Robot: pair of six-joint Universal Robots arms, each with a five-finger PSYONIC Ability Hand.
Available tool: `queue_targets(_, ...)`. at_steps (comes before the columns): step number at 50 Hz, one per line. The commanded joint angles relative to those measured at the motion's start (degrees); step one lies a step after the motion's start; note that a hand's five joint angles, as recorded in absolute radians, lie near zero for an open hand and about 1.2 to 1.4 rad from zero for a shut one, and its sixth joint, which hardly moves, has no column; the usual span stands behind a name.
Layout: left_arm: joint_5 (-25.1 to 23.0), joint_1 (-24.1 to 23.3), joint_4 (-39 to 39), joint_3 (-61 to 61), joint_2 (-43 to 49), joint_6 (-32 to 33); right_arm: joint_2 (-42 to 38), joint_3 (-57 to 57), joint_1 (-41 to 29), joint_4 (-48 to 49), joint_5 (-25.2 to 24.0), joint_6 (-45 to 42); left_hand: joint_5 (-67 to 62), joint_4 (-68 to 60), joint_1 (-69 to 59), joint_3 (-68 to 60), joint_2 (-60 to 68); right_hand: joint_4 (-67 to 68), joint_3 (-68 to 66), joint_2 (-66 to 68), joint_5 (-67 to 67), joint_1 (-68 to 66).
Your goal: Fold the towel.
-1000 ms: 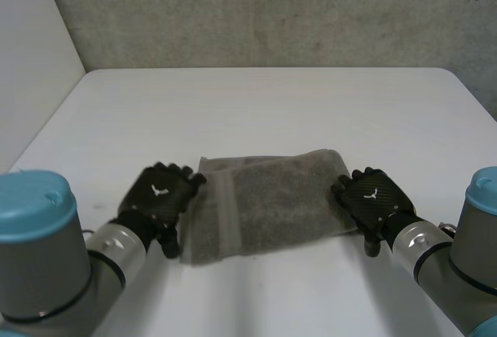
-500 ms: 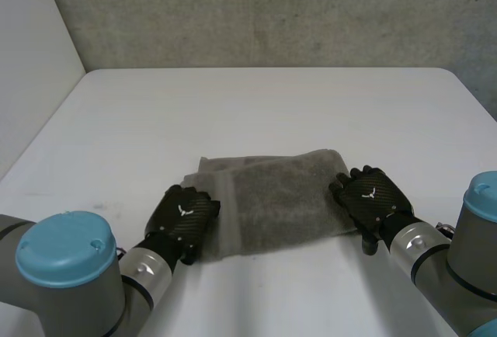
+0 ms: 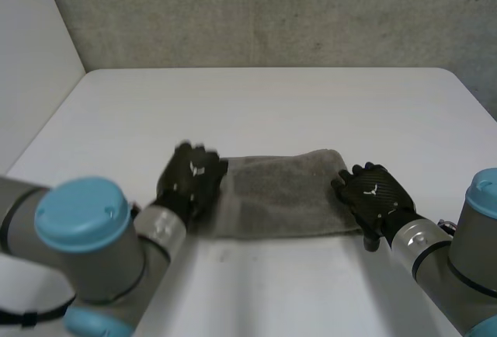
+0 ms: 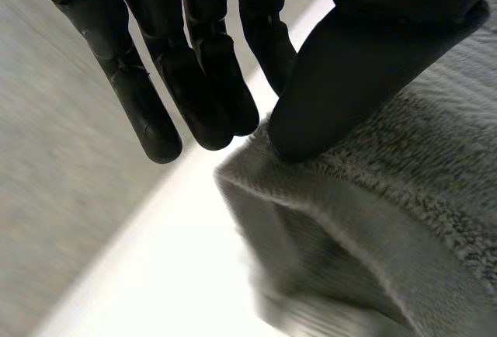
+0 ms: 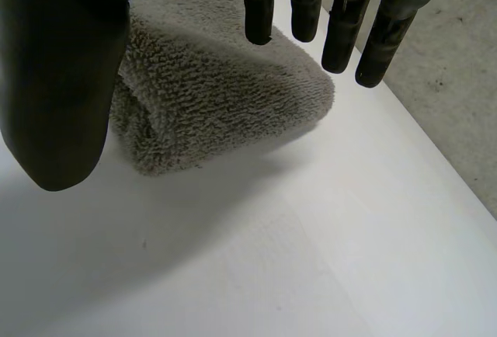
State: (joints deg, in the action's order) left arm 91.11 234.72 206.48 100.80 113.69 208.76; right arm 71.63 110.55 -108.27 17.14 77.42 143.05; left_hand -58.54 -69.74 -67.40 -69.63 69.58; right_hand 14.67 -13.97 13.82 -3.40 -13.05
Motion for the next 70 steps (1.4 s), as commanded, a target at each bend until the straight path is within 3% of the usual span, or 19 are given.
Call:
queue_targets(1, 4.16, -0.93, -2.82, -21.82, 3.37, 6.49, 0.0, -0.42, 0.08, -0.09, 0.54, 0.56, -11.46, -10.26, -12.6, -10.37, 10.42, -4.67, 3.97, -3.82, 3.4, 3.05)
queue_targets(4, 4.69, -4.43, -7.82, -29.48, 3.03, 3.7, 0.0, -0.25, 0.08, -0.09, 0.54, 0.57, -11.46, -10.26, -12.6, -10.37, 10.42, -4.67, 3.97, -3.82, 3.4, 3.05)
queue_targets(8, 4.69, -6.47, -13.12, -29.34, 2.06, -2.39, 0.0, -0.33, -0.01, -0.18, 0.54, 0.48, -11.46, -10.26, -12.6, -10.37, 10.42, -4.67, 3.97, -3.82, 3.4, 3.05)
queue_targets(12, 4.52, -6.3, -17.34, -16.91, 1.71, -4.85, 0.0, -0.51, -0.1, -0.27, 0.46, 0.39, -11.46, -10.26, -12.6, -10.37, 10.42, -4.67, 3.97, -3.82, 3.4, 3.05)
queue_targets(16, 4.43, -3.76, -11.48, -3.45, -1.44, -3.89, 0.0, -0.51, -0.36, -0.35, 0.1, 0.39, -11.46, -10.26, -12.6, -10.37, 10.42, -4.67, 3.97, -3.82, 3.4, 3.05)
queue_targets(20, 4.52, -3.31, -5.15, 1.66, -3.03, -3.8, 0.0, -0.68, -0.45, -0.18, -0.07, 0.48, -11.46, -10.26, -12.6, -10.37, 10.42, -4.67, 3.97, -3.82, 3.4, 3.05)
queue_targets(21, 4.69, -3.39, -3.12, 2.82, -3.74, -3.8, 0.0, -0.86, -0.45, -0.09, -0.16, 0.48, 4.67, 5.87, 3.53, 5.76, -5.71, -4.67, 3.97, -3.82, 3.4, 3.05)
queue_targets(22, 4.69, -3.39, -3.1, 2.83, -3.74, -3.8, 0.0, -0.86, -0.45, -0.09, -0.16, 0.48, 4.83, 6.03, 3.69, 5.93, -5.87, -4.67, 3.97, -3.82, 3.4, 3.05)
queue_targets(23, 4.69, -3.57, -1.71, 3.09, -4.0, -3.88, 0.0, -1.12, -0.53, -0.18, 0.01, 0.48, 30.81, 32.01, 29.67, 31.91, -31.85, -4.67, 3.97, -3.82, 3.4, 3.05)
queue_targets(24, 4.69, -3.74, -1.96, 3.35, -4.53, -3.88, 0.0, -1.21, -0.45, -0.18, 0.19, 0.48, 32.24, 33.44, 31.1, 33.33, -33.28, -4.67, 3.97, -3.82, 3.4, 3.05)
queue_targets(33, 4.96, -4.27, -6.62, 5.11, -6.73, -4.5, 0.0, -0.42, 0.17, -0.35, -0.07, 0.48, 29.39, 30.59, 28.25, 30.49, -30.43, -4.67, 3.97, -3.82, 3.4, 3.05)
queue_targets(38, 4.69, -4.27, -6.97, 8.01, -5.85, -4.76, 0.0, -0.42, 0.17, -0.35, -0.16, 0.39, 14.95, 16.15, 13.81, 16.04, -15.99, -4.67, 3.97, -3.82, 3.4, 3.05)
queue_targets(56, 4.43, -3.48, -6.09, 9.34, -2.08, -11.62, 0.0, -0.25, 0.08, 0.0, 0.02, 0.3, 24.18, 25.37, 23.04, 25.27, -25.21, -4.67, 3.97, -3.82, 3.4, 3.05)
queue_targets(68, 4.52, -3.48, -3.54, 6.96, 2.59, -11.18, -0.09, -0.33, 0.17, 0.0, 0.1, 0.3, 22.67, 23.86, 21.52, 23.76, -23.7, -4.67, 3.97, -3.82, 3.4, 3.05)
queue_targets(70, 4.52, -3.48, -3.36, 6.17, 2.67, -11.09, -0.09, -0.33, 0.17, 0.0, 0.1, 0.3, 15.64, 16.84, 14.5, 16.73, -16.68, -4.67, 3.97, -3.82, 3.4, 3.05)
